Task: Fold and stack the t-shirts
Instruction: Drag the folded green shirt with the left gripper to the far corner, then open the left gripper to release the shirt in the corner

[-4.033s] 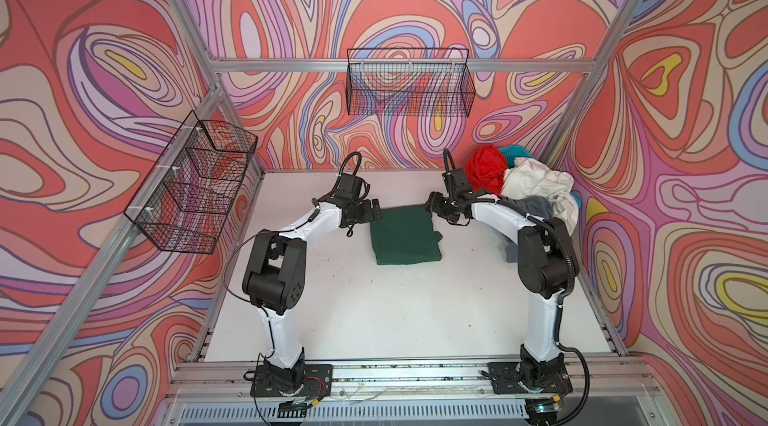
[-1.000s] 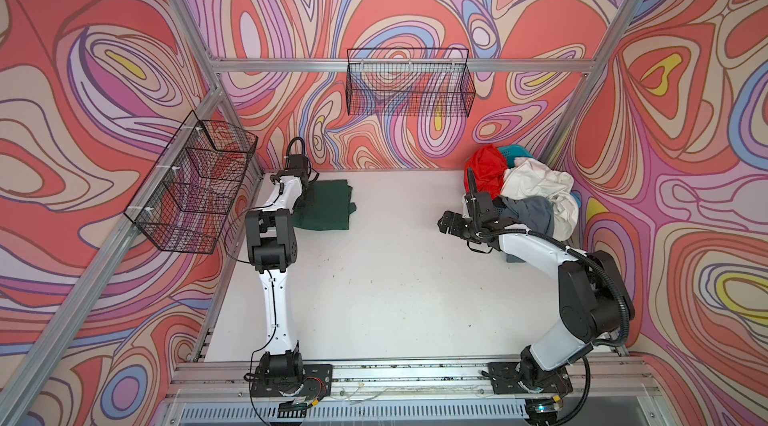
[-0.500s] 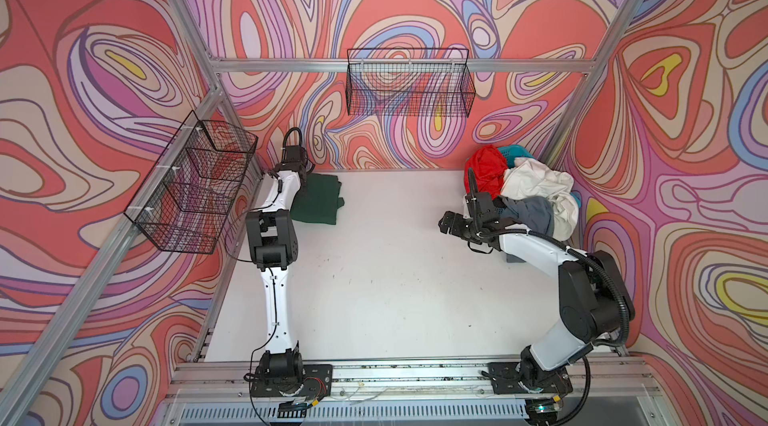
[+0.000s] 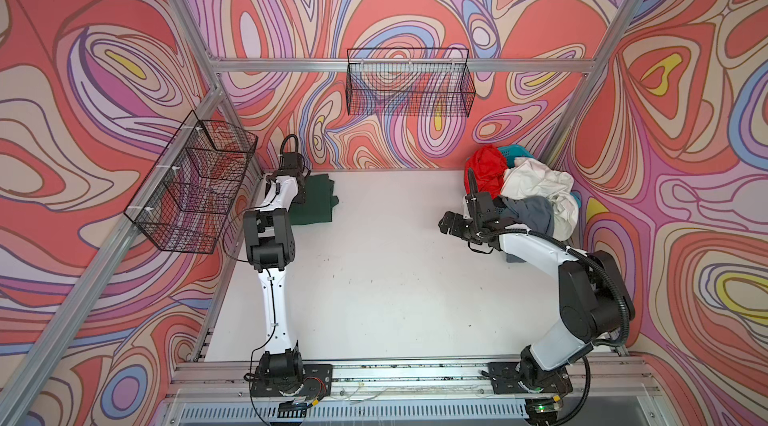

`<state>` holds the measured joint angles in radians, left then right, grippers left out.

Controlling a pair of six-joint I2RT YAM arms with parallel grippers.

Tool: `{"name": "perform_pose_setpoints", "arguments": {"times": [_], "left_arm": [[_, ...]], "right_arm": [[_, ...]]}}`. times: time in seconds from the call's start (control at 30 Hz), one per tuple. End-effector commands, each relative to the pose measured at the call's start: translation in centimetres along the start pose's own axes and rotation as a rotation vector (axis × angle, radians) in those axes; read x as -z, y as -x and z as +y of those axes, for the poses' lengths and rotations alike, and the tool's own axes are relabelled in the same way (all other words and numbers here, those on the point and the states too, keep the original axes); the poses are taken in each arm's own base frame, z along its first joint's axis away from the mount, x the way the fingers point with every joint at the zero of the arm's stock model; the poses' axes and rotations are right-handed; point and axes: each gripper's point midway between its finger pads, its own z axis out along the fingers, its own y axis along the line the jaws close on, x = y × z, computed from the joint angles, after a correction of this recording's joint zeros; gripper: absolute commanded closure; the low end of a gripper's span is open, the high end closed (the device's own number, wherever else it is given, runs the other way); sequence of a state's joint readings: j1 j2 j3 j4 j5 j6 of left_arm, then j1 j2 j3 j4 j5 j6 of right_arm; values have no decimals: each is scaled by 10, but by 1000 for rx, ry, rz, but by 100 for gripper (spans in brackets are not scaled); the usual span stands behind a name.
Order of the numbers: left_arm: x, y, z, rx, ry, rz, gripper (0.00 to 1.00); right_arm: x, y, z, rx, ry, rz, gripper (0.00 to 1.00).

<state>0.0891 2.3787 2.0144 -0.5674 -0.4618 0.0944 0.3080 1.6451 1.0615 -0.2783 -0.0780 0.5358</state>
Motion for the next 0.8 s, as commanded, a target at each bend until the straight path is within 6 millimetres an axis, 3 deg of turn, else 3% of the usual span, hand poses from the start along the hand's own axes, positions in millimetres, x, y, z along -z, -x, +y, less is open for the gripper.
{"name": "perform_pose_setpoints", "arguments": {"times": [0.0,0.43,0.57,0.67,0.77], "left_arm": [[34,25,4,13,11,-114,0],[99,22,-12,58,9,-237,0],[134,21,-25,115,-76,-310,0],[171,27,-36,176,-198,-438,0],[201,11,-38,227,-246,-541,0]], "right_arm": [[9,5,0,-1,9,-29,2],[35,18,6,47,34,-118,2],[52,26,3,67,14,-180,2],[73,38,0,92,-4,-283,2],[101,56,-8,109,-49,-430,2]]}}
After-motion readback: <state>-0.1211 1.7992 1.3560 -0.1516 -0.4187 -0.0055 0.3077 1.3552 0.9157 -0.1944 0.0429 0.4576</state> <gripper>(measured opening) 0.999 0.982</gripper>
